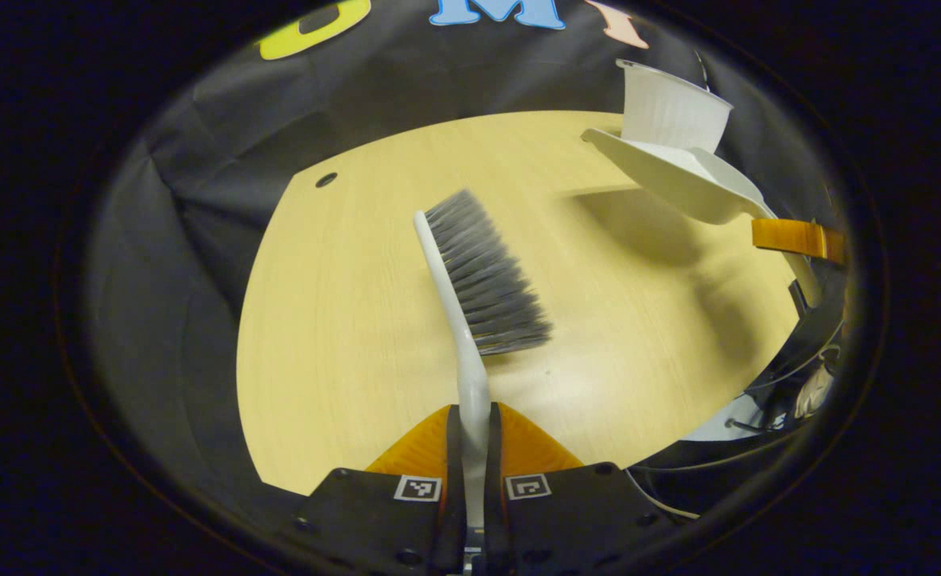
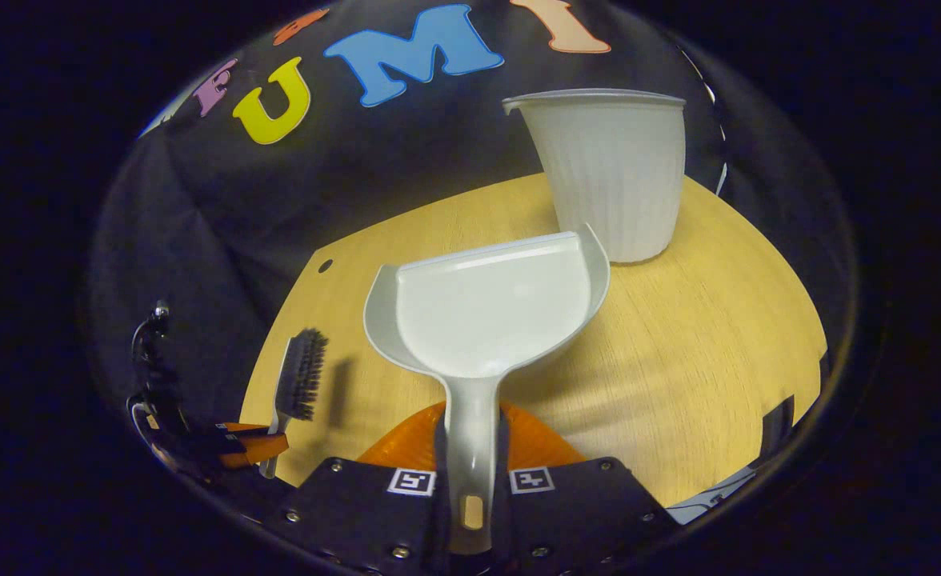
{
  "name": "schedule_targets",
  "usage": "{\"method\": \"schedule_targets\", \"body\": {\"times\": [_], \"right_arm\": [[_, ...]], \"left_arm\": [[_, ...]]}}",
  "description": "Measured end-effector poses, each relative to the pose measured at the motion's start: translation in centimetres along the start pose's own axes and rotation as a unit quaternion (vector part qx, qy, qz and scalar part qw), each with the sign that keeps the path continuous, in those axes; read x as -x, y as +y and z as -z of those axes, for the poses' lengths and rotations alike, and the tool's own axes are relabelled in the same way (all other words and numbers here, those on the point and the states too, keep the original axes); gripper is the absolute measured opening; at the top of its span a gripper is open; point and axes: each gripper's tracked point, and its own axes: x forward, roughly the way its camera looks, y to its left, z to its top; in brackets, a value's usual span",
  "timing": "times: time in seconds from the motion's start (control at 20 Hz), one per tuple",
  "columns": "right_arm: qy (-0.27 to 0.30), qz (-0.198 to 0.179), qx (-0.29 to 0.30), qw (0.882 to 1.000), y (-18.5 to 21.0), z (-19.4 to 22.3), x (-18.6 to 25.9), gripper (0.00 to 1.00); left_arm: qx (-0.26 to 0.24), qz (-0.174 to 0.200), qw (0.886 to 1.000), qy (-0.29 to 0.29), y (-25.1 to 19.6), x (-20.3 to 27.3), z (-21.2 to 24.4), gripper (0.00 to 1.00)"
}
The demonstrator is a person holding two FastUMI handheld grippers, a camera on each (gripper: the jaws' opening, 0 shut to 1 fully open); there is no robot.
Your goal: Pick up the small broom and dustpan from the desktop, sweep the trash into the dustpan with the broom, and then empty the trash into the garbage bin.
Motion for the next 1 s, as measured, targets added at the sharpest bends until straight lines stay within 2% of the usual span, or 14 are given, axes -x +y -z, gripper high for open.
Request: {"method": "schedule_targets", "body": {"times": [0.2, 0.45, 0.75, 1.0], "right_arm": [[0.028, 0.016, 0.008, 0.999, -0.3, 2.6, -1.5, 0.19], [0.058, 0.029, -0.001, 0.998, -0.5, 4.1, -2.4, 0.19], [0.073, 0.04, -0.003, 0.997, -0.3, 5.9, -3.0, 0.19], [0.08, 0.046, -0.003, 0.996, -0.6, 6.4, -3.0, 0.27]], "left_arm": [[0.015, 0.003, 1.0, 0.017, 0.4, 0.4, -0.4, 0.17], [0.034, 0.011, 0.999, 0.033, 0.0, 0.8, -1.0, 0.15], [0.026, 0.018, 0.999, 0.029, 0.5, 1.5, -1.9, 0.15], [0.01, 0.013, 1.0, 0.027, 1.1, 1.1, -2.1, 0.18]]}}
